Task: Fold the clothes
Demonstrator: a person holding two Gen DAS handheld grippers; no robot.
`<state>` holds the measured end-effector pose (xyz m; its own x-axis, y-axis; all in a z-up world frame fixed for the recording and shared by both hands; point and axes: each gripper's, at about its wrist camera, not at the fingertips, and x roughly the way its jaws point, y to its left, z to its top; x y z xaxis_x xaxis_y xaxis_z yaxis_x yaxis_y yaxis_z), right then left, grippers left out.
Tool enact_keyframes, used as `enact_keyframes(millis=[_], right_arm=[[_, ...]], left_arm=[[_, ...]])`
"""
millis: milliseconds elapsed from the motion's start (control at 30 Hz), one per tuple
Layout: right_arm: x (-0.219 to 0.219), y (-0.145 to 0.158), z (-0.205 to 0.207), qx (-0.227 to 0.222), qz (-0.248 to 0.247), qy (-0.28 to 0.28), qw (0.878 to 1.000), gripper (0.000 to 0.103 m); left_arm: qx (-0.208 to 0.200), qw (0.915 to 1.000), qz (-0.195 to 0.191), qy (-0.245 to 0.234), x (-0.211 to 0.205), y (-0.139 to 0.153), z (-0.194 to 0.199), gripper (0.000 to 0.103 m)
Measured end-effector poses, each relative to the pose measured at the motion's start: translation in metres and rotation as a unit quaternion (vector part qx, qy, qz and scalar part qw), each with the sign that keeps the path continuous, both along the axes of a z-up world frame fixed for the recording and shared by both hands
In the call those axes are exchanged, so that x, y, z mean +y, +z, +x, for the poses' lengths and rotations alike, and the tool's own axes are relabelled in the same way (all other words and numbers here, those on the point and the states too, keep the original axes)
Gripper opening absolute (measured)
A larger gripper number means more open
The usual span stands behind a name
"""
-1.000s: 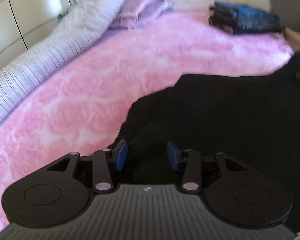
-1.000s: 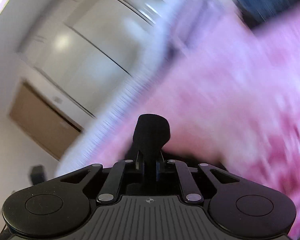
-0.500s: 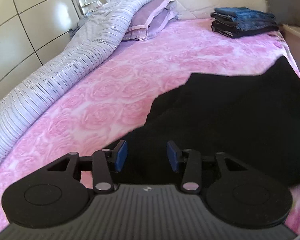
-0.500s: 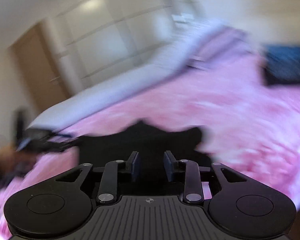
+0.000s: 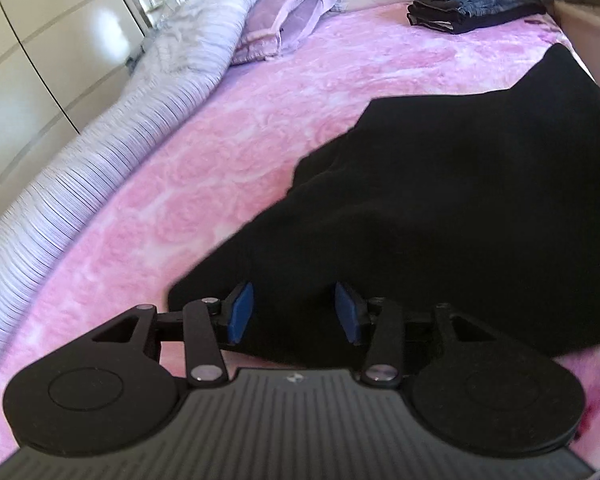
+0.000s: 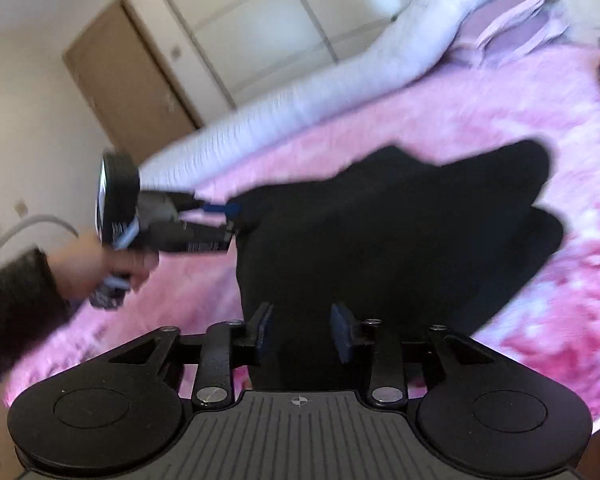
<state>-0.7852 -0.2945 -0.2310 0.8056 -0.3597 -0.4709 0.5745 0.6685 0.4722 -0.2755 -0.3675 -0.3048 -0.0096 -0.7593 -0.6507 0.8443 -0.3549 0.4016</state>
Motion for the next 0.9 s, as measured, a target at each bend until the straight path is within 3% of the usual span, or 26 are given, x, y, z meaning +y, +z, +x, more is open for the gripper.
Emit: enact_keyframes(millis=[33,100,233,300,400,467,600,900], right_arm=[[0.007,0.0,-0.013,0.002,-0.002,-0.009,1.0,0.054],[0.019,-0.002,-0.033,0.014,0.004,-0.015,1.0,0.065],[0.035,-0.025,-0.035,0.032,0.027,0.04,0.998,0.066],[0.036,-0.028,-0.02,0.018,0.007,0.07,0.997,0.067],[0.028,-0.036,0.003,-0.001,-0.004,0.092,0.996,0.067],[0.016,-0.048,0.02,-0.029,0.024,0.095,0.995,0.067],[0.012,-0.056,0.029,-0.071,0.095,0.095,0.988,0.068],[0.033,-0.052,0.021,-0.051,0.106,0.09,0.989,0.066]], left_arm=[[0.004,1.0,-0.004,-0.003,0.007,0.006,-0.002,0.04],[0.035,0.9992,0.001,-0.021,0.02,0.018,-0.008,0.041],[0.055,0.9951,0.025,-0.079,0.037,0.021,-0.038,0.043],[0.031,0.994,0.035,-0.099,0.038,0.011,-0.055,0.043],[0.02,0.9942,0.05,-0.094,0.029,-0.003,-0.064,0.043],[0.03,0.994,0.063,-0.084,0.023,-0.009,-0.064,0.043],[0.01,0.9936,0.065,-0.091,0.023,-0.018,-0.068,0.043],[-0.016,0.9945,0.045,-0.093,0.024,-0.028,-0.078,0.044]])
